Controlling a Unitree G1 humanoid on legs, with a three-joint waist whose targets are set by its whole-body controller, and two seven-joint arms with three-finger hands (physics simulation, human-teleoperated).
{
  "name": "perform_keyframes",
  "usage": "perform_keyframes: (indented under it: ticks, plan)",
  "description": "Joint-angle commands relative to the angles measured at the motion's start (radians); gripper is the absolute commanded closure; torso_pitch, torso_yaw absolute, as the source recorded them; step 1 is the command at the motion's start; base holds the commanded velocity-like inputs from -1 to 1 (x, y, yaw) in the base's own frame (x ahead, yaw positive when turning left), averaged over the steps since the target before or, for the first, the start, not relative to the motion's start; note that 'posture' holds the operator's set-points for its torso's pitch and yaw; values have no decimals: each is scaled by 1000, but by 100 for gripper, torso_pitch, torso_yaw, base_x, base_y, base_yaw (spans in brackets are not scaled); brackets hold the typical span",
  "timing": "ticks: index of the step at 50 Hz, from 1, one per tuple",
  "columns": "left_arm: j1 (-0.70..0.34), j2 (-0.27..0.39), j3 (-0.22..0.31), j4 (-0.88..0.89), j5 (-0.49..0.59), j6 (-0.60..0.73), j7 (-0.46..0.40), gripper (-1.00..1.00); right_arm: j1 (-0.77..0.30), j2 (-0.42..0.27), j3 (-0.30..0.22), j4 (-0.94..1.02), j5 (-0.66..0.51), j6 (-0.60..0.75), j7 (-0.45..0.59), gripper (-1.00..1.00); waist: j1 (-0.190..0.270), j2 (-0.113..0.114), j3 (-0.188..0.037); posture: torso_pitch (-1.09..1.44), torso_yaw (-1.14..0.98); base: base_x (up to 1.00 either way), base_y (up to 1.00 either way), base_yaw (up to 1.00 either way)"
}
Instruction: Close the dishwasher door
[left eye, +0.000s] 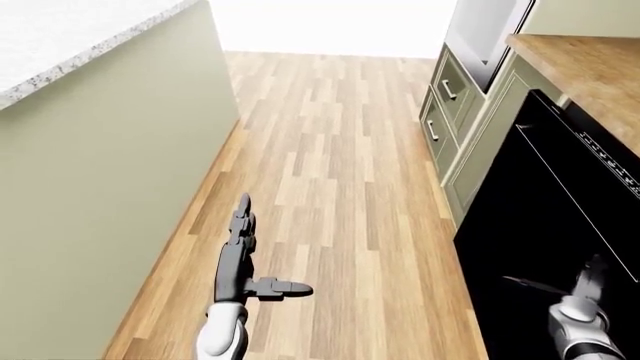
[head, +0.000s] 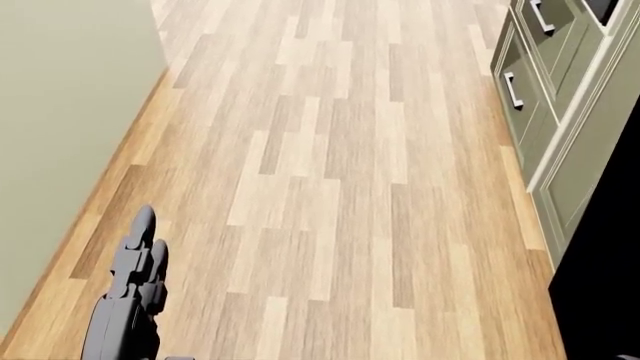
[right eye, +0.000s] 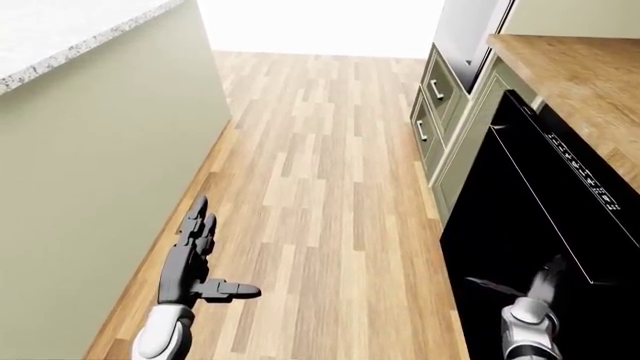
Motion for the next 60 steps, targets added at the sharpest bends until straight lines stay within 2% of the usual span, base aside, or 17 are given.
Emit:
perform_keyframes:
  ticks: [1,45,60]
  plan:
    - [-14,0,-1,-43,-1,-32,1,-100,-18,-60,-27,-43,20,-50,-69,-100,-10,-21,-24,0,0,0,0,0]
    - [-9,0,-5,-52,0,-30,1,-100,-11,-184,-62,-70,32,29,-39,-100,-10,-11,-15,0,0,0,0,0]
    - [-2,-2,-12,-59,3,-30,3,-100,21,-257,-94,-93,49,65,-14,-100,-13,-3,-12,0,0,0,0,0]
